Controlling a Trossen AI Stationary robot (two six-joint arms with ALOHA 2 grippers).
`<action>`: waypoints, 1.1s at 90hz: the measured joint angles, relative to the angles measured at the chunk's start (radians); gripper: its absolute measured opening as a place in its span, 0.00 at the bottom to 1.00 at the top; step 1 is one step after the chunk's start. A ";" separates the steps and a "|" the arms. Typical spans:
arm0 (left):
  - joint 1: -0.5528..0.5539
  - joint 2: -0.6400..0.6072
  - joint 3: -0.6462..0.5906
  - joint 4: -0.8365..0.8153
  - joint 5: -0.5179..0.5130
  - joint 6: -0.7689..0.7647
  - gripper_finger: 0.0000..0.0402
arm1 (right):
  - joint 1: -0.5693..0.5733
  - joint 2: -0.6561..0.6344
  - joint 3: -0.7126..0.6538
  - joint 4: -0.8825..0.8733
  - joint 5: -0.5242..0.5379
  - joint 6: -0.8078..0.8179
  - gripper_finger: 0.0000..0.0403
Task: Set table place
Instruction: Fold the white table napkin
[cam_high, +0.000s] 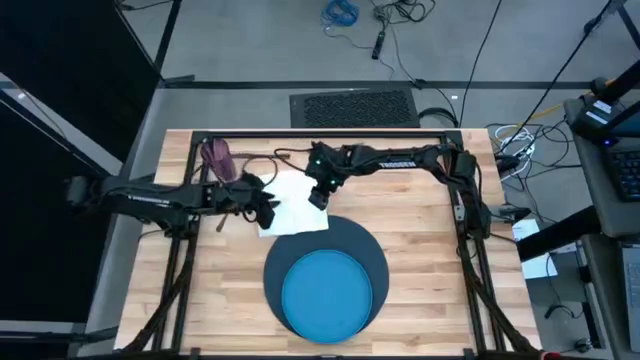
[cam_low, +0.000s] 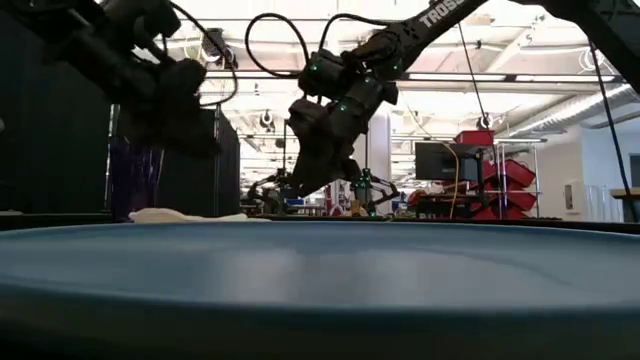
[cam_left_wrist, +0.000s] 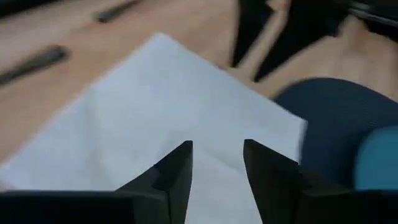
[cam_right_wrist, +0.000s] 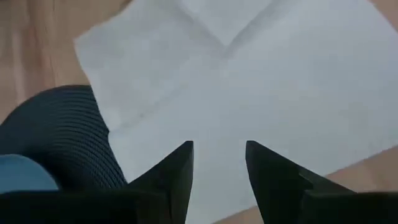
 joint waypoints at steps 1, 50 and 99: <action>0.000 0.009 0.000 0.007 0.004 0.004 0.32 | 0.000 0.000 0.000 0.000 0.000 0.000 0.33; 0.099 0.307 0.021 0.206 0.061 0.044 0.32 | 0.000 0.000 0.000 -0.030 0.000 -0.008 0.33; 0.145 0.452 0.091 0.189 -0.018 0.110 0.32 | 0.000 0.000 0.000 -0.020 0.000 -0.008 0.33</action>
